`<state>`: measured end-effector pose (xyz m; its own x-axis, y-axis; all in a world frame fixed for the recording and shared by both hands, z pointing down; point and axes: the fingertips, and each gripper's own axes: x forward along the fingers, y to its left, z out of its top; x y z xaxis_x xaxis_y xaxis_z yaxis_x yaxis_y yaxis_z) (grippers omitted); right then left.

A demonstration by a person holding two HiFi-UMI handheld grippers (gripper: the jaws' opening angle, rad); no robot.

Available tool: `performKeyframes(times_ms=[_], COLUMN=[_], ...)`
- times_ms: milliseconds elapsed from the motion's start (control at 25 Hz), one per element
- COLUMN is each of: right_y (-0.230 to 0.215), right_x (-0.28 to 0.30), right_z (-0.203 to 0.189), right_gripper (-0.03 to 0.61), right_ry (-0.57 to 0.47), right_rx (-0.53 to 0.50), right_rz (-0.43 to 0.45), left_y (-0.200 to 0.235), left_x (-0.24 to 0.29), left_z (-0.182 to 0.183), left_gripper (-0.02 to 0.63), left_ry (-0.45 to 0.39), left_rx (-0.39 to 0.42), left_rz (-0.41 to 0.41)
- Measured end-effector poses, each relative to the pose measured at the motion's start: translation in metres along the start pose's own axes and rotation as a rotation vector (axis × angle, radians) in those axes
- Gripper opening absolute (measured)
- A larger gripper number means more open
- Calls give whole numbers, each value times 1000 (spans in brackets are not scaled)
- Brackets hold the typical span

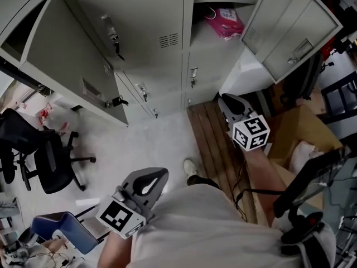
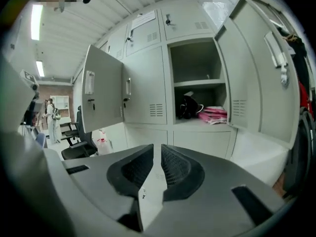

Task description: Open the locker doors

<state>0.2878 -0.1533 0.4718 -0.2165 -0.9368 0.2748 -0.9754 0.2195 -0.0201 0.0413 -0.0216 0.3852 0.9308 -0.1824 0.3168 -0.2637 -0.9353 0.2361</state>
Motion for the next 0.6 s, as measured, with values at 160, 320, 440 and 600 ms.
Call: performKeyframes(times_ms=[160, 320, 440, 600], right_y=[3, -3, -11, -24], right_x=[37, 77, 106, 140], right_z=[-36, -66, -85, -110], right_gripper=[31, 32, 32, 32], right_ry=[64, 103, 117, 153], right_rx=[-3, -27, -27, -13], right_rz=[41, 64, 79, 91], left_y=[6, 14, 20, 27], left_x=[2, 12, 23, 43], left_z=[-9, -11, -13, -18], left_gripper=[11, 11, 11, 11], left_ry=[15, 18, 24, 36], left_rx=[-35, -72, -86, -101], left_rz=[40, 91, 113, 115])
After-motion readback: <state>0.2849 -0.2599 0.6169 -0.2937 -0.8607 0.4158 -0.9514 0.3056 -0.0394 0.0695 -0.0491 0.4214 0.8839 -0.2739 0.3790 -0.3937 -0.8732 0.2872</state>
